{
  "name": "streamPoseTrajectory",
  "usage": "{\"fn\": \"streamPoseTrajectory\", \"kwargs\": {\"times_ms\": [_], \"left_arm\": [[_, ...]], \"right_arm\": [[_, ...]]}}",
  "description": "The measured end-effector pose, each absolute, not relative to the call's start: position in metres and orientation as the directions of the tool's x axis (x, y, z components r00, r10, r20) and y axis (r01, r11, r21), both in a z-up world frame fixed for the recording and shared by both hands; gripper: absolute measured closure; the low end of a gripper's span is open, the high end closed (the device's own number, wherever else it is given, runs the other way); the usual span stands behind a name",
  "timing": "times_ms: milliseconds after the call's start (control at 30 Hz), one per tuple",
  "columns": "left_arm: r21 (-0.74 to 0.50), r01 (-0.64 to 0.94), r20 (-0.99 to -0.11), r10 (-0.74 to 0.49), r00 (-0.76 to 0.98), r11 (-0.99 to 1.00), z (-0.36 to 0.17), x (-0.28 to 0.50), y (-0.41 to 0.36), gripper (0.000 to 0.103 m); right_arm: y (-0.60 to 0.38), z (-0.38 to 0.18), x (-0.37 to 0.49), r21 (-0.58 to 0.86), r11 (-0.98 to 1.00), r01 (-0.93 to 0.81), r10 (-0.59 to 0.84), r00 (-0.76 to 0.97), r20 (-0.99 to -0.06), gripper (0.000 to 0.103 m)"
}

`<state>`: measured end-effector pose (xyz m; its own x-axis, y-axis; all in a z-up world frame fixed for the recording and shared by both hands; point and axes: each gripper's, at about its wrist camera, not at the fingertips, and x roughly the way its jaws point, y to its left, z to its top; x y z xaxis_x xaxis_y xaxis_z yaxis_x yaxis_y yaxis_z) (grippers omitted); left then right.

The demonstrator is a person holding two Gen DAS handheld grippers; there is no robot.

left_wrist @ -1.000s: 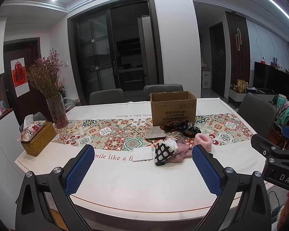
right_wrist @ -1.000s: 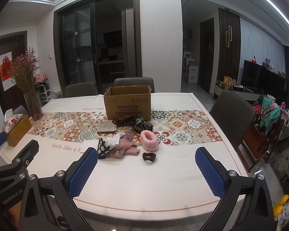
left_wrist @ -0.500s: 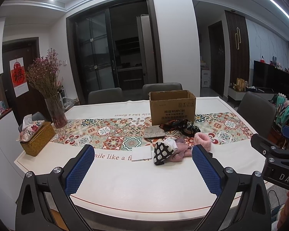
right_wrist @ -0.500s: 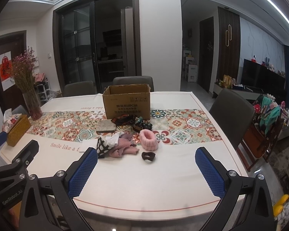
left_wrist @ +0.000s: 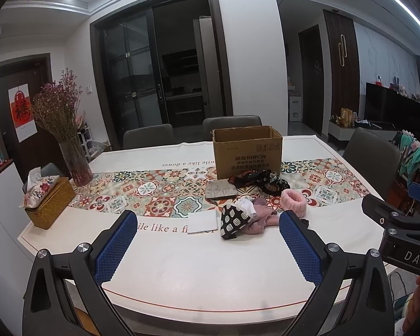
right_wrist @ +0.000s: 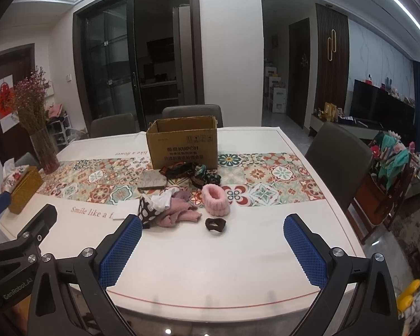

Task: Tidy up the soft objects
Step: 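Close right tool on the brown hair tie while left tool grasps the black-and-white patterned cap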

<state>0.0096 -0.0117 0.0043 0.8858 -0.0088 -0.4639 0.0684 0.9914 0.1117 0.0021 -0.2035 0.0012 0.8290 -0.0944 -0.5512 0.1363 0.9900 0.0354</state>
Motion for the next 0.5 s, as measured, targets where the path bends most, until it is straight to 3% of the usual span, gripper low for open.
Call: {"fn": "streamPoseTrajectory", "kwargs": {"times_ms": [500], "left_arm": [[0.131, 0.176, -0.535, -0.080, 0.841, 0.976, -0.020, 0.077, -0.021, 0.000]], "right_arm": [[-0.204, -0.027, 0.056, 0.040, 0.981, 0.192, -0.125, 0.767, -0.630, 0.001]]}}
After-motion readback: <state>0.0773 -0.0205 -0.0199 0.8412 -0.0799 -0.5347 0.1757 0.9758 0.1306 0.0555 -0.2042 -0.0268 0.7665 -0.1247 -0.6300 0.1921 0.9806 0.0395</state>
